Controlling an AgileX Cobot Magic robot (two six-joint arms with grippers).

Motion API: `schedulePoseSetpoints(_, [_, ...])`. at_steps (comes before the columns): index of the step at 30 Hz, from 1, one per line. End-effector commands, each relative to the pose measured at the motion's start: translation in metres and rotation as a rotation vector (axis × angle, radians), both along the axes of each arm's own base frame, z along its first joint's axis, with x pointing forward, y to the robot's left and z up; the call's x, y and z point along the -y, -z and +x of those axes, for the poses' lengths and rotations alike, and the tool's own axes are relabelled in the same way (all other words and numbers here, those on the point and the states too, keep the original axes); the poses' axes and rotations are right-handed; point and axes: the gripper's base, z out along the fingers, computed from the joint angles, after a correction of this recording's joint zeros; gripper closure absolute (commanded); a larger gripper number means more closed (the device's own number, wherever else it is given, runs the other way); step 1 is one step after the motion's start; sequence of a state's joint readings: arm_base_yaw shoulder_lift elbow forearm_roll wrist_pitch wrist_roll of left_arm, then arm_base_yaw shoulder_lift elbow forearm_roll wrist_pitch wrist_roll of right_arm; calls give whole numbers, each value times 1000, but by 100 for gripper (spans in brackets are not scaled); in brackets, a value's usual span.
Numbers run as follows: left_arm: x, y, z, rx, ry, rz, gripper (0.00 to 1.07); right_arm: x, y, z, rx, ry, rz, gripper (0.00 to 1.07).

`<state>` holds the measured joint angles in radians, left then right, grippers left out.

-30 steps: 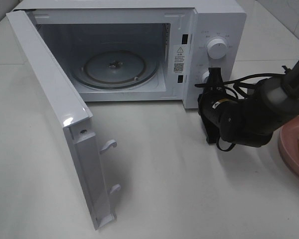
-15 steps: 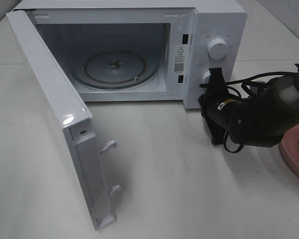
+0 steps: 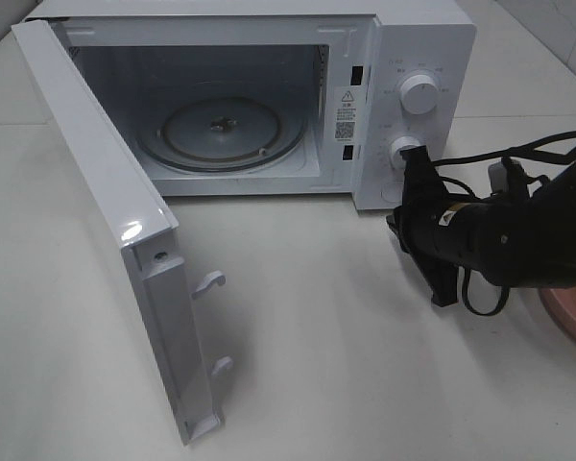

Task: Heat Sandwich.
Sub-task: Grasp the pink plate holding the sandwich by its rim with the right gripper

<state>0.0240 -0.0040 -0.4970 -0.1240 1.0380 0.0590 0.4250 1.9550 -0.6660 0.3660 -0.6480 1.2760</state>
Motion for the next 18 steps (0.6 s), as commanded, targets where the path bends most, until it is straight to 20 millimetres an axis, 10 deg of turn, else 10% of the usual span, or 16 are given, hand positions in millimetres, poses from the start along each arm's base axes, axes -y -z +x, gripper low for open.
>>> schedulePoseSetpoints(1, [0,0,-4,31,-3,0,3,2,-8,-6,-23,-74,-65,105])
schedulePoseSetpoints(18, [0,0,-4,31,-3,0,3,-3,-48,-37,-167,-794,-543,99])
